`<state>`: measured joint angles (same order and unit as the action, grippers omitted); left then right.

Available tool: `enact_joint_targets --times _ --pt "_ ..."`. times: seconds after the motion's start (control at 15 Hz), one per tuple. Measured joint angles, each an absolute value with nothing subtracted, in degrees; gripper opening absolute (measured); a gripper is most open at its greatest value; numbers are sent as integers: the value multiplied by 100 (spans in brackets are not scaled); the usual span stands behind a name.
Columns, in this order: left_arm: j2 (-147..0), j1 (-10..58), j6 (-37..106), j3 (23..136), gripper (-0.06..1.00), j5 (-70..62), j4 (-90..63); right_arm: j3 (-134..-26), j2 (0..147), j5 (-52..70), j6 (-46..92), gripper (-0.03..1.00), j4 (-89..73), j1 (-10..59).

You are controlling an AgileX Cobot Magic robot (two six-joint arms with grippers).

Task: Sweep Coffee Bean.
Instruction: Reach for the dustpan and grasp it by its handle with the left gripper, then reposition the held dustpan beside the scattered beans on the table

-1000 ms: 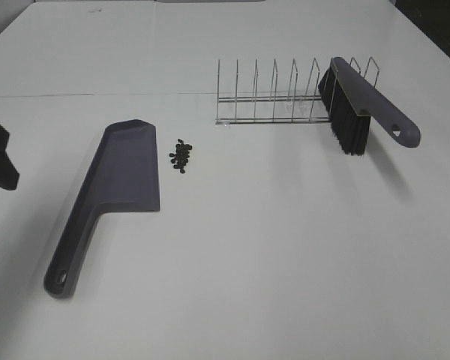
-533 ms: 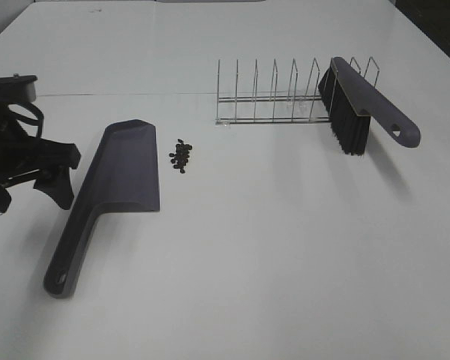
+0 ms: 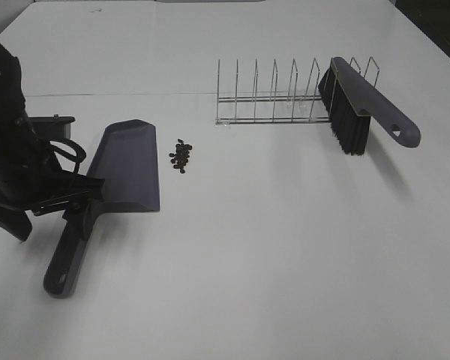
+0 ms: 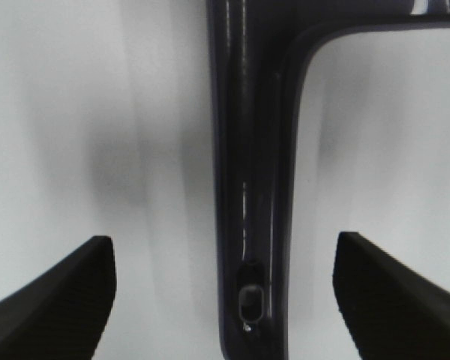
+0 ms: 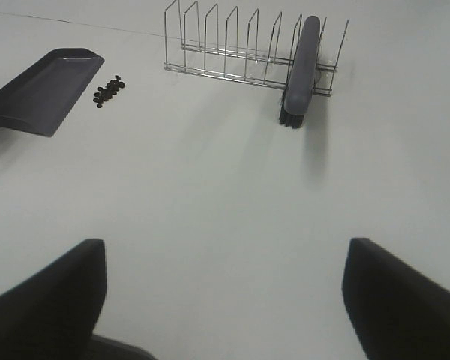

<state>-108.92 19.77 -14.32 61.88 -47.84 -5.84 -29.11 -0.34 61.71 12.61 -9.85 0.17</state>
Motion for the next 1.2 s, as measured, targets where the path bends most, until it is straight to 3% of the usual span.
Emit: enact_joint_targets --times 0.73,0.87,1.0,1.2 --pt "-11608 2137 -1467 6257 71 -4091 -355 -2911 -34 6171 1261 73 -985 17" --pt "-11620 2149 -1553 6285 56 -4102 -315 -2911 -34 6171 1261 73 -985 17" --pt "-11625 2149 -1633 6291 32 -4102 -292 -2911 -34 6171 1255 73 -985 17" --pt "-11625 2154 -1822 6291 32 -4137 -298 -2911 -34 6171 1255 73 -985 17"
